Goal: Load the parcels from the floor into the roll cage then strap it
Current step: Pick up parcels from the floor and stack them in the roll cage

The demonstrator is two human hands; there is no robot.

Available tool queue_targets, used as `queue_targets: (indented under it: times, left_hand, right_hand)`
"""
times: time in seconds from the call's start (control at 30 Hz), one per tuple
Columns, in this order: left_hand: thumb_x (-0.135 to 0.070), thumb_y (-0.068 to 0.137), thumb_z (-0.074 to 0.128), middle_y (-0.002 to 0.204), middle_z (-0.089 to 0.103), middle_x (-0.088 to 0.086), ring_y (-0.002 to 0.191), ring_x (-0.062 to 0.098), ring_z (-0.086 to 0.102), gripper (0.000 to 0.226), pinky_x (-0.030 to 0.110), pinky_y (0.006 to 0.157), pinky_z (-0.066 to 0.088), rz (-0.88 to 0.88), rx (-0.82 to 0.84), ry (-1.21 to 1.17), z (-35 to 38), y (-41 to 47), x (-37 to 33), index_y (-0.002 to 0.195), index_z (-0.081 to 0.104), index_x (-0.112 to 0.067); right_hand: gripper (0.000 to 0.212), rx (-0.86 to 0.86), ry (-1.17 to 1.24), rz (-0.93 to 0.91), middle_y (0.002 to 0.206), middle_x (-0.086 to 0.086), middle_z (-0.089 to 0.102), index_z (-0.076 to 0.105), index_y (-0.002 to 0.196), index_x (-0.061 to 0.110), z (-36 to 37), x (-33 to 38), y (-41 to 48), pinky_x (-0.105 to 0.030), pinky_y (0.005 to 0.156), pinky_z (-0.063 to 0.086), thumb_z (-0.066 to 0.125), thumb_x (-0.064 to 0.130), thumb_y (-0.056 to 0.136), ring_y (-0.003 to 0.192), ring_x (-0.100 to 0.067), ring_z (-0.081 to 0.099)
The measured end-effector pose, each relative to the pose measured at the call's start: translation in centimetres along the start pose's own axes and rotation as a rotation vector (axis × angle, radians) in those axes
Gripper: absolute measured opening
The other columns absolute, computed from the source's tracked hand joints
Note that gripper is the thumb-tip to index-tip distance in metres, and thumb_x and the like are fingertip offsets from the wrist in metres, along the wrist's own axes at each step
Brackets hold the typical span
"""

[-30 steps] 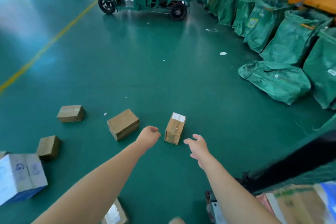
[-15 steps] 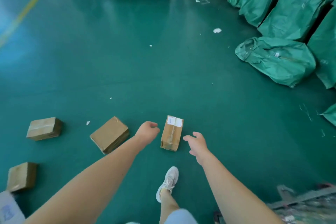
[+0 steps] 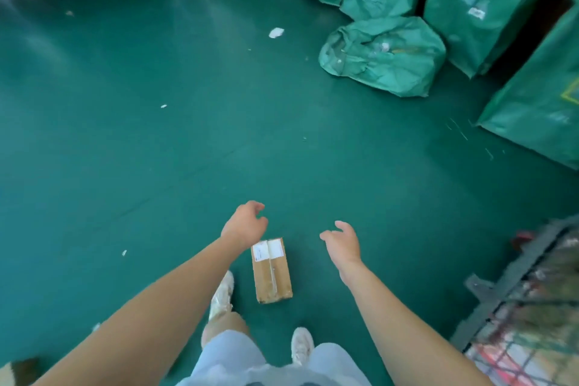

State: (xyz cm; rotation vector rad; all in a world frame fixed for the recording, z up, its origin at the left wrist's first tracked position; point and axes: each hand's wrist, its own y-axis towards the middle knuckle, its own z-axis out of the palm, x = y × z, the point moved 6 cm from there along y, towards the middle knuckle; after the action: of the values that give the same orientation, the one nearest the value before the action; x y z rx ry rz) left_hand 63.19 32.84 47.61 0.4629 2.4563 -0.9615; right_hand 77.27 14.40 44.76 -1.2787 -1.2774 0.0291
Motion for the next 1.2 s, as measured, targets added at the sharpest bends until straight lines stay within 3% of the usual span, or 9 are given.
queue_targets:
  times: [0.07, 0.2, 0.37, 0.57, 0.67, 0.8, 1.0, 1.1, 1.2]
  left_hand:
    - [-0.019, 0.095, 0.048, 0.144, 0.048, -0.001, 0.12, 0.019, 0.056, 0.044, 0.035, 0.097, 0.049, 0.048, 0.068, 0.068, 0.5, 3.9, -1.3, 0.14, 0.047, -0.018]
    - [-0.017, 0.095, 0.051, 0.137, 0.054, 0.001, 0.115, 0.027, 0.06, 0.04, 0.039, 0.097, 0.049, 0.122, 0.274, 0.2, 2.4, 11.7, -3.4, 0.135, 0.051, -0.016]
    - [-0.018, 0.095, 0.049, 0.13, 0.059, 0.003, 0.115, 0.027, 0.059, 0.035, 0.039, 0.099, 0.048, 0.222, 0.522, 0.423, 5.9, 20.0, -4.6, 0.129, 0.055, -0.017]
    - [-0.02, 0.1, 0.044, 0.14, 0.054, 0.005, 0.126, 0.021, 0.052, 0.039, 0.028, 0.102, 0.037, 0.332, 0.746, 0.692, 11.0, 26.9, -2.0, 0.137, 0.052, -0.011]
    - [-0.019, 0.101, 0.044, 0.142, 0.052, 0.007, 0.13, 0.021, 0.048, 0.039, 0.027, 0.101, 0.033, 0.324, 0.791, 0.779, 14.2, 29.8, 1.6, 0.138, 0.05, -0.009]
    - [-0.018, 0.101, 0.045, 0.143, 0.051, 0.009, 0.132, 0.023, 0.047, 0.04, 0.031, 0.107, 0.033, 0.283, 0.829, 0.855, 19.3, 33.4, 8.3, 0.14, 0.049, -0.007]
    - [-0.018, 0.101, 0.046, 0.146, 0.047, 0.013, 0.133, 0.026, 0.046, 0.045, 0.025, 0.093, 0.033, 0.211, 0.808, 0.902, 26.7, 38.4, 18.4, 0.144, 0.042, -0.005]
    - [-0.019, 0.1, 0.049, 0.151, 0.039, 0.015, 0.134, 0.028, 0.044, 0.056, 0.027, 0.093, 0.033, 0.157, 0.766, 0.869, 29.6, 40.5, 22.0, 0.151, 0.029, -0.004]
    - [-0.024, 0.096, 0.055, 0.15, 0.037, 0.012, 0.115, 0.023, 0.055, 0.067, 0.026, 0.082, 0.039, 0.11, 0.692, 0.829, 31.1, 42.3, 24.6, 0.152, 0.022, -0.006]
  right_hand:
    - [0.059, -0.093, 0.082, 0.024, 0.117, -0.003, 0.053, 0.035, 0.149, 0.018, -0.1, 0.1, 2.0, -0.035, 0.098, 0.041, 0.053, 0.017, 0.093, 0.107, -0.019, 0.052]
    - [0.059, -0.231, 0.278, 0.148, 0.148, -0.008, 0.047, 0.037, 0.149, 0.017, 1.0, -0.7, 5.7, -0.032, 0.102, 0.036, 0.058, 0.018, 0.095, 0.13, -0.023, 0.049]
    - [0.063, -0.423, 0.557, 0.406, 0.147, -0.009, 0.048, 0.035, 0.151, 0.017, 4.9, -4.8, 8.5, -0.026, 0.094, 0.034, 0.062, 0.02, 0.094, 0.123, -0.021, 0.051]
    - [0.065, -0.552, 0.716, 0.618, 0.146, -0.005, 0.049, 0.035, 0.152, 0.017, 10.7, -11.9, 11.3, -0.025, 0.094, 0.032, 0.063, 0.02, 0.093, 0.123, -0.02, 0.05]
    - [0.067, -0.598, 0.75, 0.699, 0.145, -0.008, 0.05, 0.035, 0.152, 0.016, 13.5, -17.0, 12.8, -0.027, 0.096, 0.035, 0.064, 0.021, 0.092, 0.129, -0.025, 0.05]
    - [0.069, -0.607, 0.799, 0.775, 0.147, -0.009, 0.047, 0.033, 0.152, 0.016, 18.4, -24.4, 15.9, -0.038, 0.109, 0.039, 0.065, 0.026, 0.092, 0.132, -0.026, 0.049]
    - [0.07, -0.572, 0.863, 0.835, 0.152, -0.01, 0.042, 0.029, 0.154, 0.017, 26.2, -33.9, 21.8, -0.039, 0.107, 0.038, 0.064, 0.027, 0.094, 0.132, -0.027, 0.048]
    - [0.076, -0.571, 0.87, 0.844, 0.156, -0.01, 0.037, 0.024, 0.156, 0.017, 29.2, -37.4, 24.3, -0.04, 0.11, 0.037, 0.065, 0.027, 0.093, 0.138, -0.028, 0.042]
    - [0.081, -0.565, 0.883, 0.839, 0.159, -0.009, 0.031, 0.019, 0.158, 0.018, 31.2, -40.0, 26.5, -0.039, 0.108, 0.038, 0.065, 0.026, 0.092, 0.141, -0.027, 0.038]
